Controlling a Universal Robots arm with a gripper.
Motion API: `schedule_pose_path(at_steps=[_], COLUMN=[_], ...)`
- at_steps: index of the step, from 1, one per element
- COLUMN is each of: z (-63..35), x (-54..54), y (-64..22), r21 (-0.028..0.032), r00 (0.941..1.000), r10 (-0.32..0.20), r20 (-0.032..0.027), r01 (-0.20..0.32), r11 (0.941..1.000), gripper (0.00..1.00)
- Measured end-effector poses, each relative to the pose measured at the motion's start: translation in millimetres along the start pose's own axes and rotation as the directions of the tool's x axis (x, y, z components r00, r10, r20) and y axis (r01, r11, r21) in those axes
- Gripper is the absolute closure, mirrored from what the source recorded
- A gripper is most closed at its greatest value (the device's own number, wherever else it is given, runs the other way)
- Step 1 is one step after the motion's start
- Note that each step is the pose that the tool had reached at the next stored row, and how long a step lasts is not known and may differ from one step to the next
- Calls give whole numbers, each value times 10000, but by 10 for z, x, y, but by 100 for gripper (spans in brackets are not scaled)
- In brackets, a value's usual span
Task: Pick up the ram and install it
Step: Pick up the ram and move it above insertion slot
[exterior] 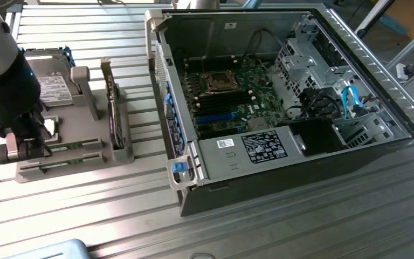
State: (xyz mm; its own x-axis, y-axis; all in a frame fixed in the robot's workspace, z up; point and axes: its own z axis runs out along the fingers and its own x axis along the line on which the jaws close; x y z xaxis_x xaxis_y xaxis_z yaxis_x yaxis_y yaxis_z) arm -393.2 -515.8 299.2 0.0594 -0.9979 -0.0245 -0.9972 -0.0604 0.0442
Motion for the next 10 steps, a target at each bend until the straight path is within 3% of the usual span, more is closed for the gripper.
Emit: schedule_pose_path(at_steps=[10], z=[180], x=[5], y=[-8], r21=[1], r00=[10000], r10=[4], r20=[1], r01=[-4], r11=[10000], gripper=[64])
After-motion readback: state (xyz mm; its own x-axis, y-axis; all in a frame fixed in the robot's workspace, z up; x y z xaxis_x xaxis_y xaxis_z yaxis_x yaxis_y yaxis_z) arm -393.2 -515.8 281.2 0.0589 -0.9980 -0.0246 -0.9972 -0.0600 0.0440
